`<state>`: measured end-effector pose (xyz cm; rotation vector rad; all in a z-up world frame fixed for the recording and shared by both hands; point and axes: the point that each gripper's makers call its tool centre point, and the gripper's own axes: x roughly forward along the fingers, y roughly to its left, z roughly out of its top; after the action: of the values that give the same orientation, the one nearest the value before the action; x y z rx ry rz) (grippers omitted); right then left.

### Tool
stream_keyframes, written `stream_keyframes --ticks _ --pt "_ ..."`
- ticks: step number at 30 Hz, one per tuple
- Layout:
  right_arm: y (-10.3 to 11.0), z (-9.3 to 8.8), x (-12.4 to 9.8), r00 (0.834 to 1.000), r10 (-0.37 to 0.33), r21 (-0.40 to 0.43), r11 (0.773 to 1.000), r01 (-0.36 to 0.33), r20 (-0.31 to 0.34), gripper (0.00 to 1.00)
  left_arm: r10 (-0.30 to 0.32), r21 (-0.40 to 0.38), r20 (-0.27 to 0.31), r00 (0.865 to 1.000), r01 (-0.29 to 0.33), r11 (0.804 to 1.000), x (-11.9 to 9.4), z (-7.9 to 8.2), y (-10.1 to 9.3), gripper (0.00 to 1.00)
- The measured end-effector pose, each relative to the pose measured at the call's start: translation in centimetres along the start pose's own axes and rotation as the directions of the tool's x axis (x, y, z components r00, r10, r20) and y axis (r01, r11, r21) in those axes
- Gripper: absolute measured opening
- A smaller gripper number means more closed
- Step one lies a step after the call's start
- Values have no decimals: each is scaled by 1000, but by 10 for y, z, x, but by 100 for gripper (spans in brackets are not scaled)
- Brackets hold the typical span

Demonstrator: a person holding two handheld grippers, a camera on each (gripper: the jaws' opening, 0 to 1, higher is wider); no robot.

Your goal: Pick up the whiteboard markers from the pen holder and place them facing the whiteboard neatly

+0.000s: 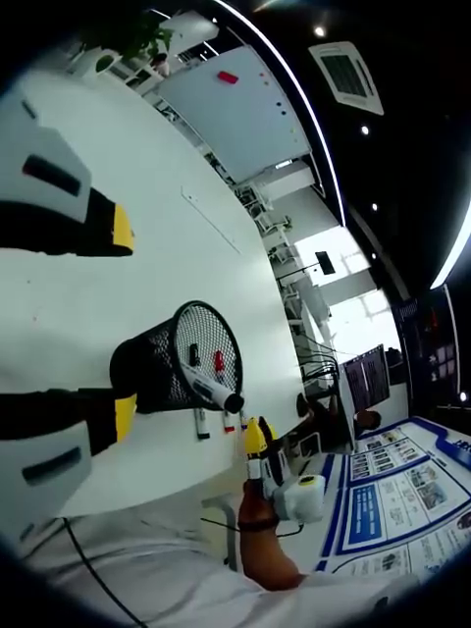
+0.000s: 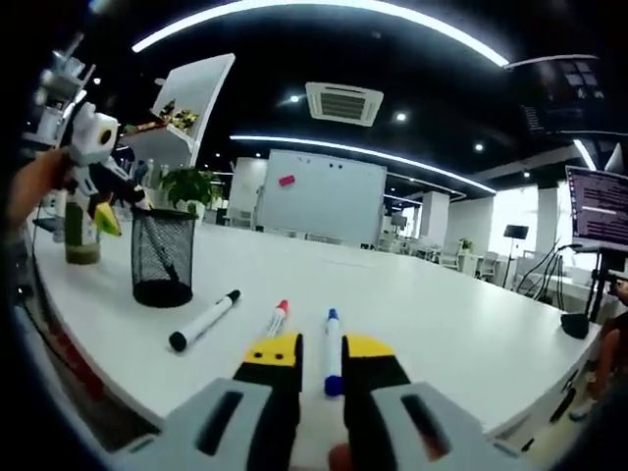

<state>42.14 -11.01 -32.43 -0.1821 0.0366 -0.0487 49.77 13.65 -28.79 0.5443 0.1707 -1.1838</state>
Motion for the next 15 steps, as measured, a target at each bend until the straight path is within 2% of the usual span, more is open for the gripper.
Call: stream_keyframes --ticks 15 --pt "-1 15 2 999 22 -4 1000 -22 34 16 0 0 0 1000 0 1000 0 0 0 55"
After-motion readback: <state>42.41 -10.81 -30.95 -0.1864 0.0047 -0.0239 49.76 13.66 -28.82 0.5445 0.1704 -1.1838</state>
